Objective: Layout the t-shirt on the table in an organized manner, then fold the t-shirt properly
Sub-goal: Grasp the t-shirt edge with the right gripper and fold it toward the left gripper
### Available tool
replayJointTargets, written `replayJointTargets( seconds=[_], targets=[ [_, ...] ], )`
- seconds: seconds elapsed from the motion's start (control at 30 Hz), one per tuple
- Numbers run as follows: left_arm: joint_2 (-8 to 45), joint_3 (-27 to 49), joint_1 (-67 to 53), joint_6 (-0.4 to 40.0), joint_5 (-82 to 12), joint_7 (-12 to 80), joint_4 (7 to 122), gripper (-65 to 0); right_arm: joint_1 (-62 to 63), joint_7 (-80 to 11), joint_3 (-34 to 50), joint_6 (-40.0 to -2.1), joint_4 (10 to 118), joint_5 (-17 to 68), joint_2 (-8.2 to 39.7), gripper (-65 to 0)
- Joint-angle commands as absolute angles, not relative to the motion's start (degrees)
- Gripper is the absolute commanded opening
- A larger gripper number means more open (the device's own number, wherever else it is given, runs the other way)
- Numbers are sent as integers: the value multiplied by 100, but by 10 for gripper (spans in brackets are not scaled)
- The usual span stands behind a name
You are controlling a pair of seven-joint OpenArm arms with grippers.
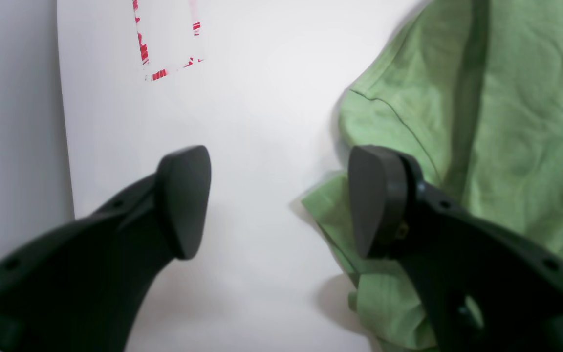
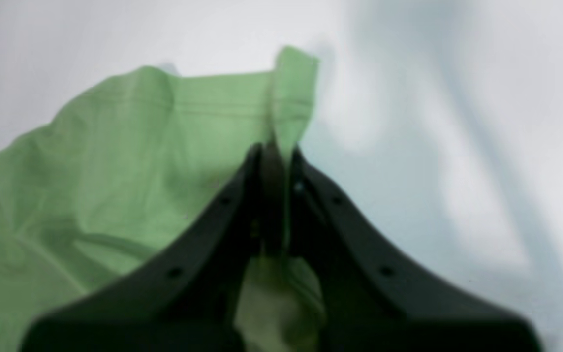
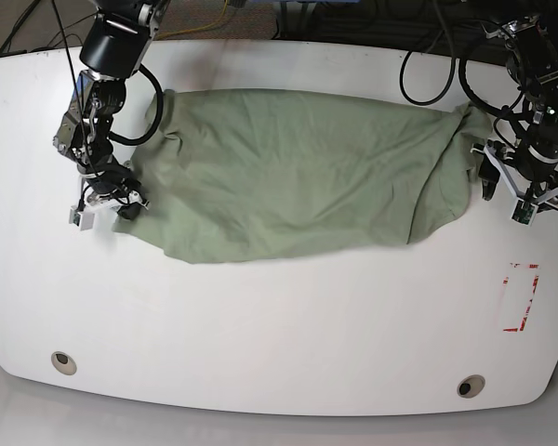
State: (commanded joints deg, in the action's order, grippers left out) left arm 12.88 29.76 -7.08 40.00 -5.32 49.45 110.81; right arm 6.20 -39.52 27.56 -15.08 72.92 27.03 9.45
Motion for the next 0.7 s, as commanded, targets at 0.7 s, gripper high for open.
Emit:
replayJointTargets(
  seconds=[0.7],
  targets=[
    [1288, 2554, -681, 4000, -523, 4927, 11073, -235, 426, -5666, 2659, -1508, 10185, 2897, 154, -650]
  ],
)
